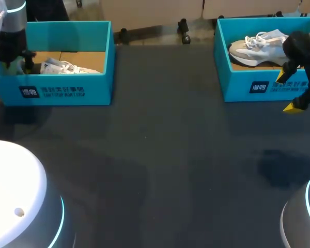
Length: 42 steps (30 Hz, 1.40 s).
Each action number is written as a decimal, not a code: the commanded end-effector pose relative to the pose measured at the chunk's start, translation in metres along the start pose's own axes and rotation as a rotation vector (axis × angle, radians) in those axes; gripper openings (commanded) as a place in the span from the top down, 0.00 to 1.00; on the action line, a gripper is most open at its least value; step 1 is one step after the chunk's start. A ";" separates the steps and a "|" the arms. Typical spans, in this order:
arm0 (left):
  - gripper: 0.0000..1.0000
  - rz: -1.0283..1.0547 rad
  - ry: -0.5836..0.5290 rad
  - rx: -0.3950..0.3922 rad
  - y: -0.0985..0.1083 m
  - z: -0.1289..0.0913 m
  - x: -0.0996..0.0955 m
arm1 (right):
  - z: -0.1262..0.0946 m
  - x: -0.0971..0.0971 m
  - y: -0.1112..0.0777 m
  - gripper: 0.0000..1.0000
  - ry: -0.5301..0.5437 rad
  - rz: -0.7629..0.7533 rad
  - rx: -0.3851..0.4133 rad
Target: Take the shoe out of the shoebox, open the shoe tongue, remove and reinsert the insole, then place the shoe into the shoebox
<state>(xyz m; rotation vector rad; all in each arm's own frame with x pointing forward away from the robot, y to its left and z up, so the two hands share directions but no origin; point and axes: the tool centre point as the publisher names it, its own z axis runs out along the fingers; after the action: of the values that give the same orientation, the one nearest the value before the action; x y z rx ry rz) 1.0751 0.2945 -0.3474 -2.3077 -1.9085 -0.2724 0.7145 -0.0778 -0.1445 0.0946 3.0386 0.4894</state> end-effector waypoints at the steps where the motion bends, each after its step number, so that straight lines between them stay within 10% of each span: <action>1: 0.00 0.006 -0.028 -0.010 -0.003 -0.017 0.000 | 0.001 -0.001 0.001 0.00 0.002 0.001 0.003; 18: 0.09 -0.036 -0.160 -0.040 -0.023 -0.089 -0.010 | 0.001 -0.001 0.001 0.00 0.002 0.001 0.003; 34: 0.00 -0.139 -0.322 0.100 -0.096 -0.131 -0.041 | 0.001 -0.001 0.001 0.00 0.002 0.001 0.003; 42: 0.00 -0.210 -0.377 0.155 -0.127 -0.144 -0.056 | -0.021 -0.026 -0.052 0.00 0.060 0.082 0.065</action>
<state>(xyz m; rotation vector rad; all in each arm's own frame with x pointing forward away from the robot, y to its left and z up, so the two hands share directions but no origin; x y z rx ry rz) 0.9469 0.2346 -0.2258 -2.1764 -2.2384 0.3104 0.7209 -0.1173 -0.1451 0.2154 3.0722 0.4177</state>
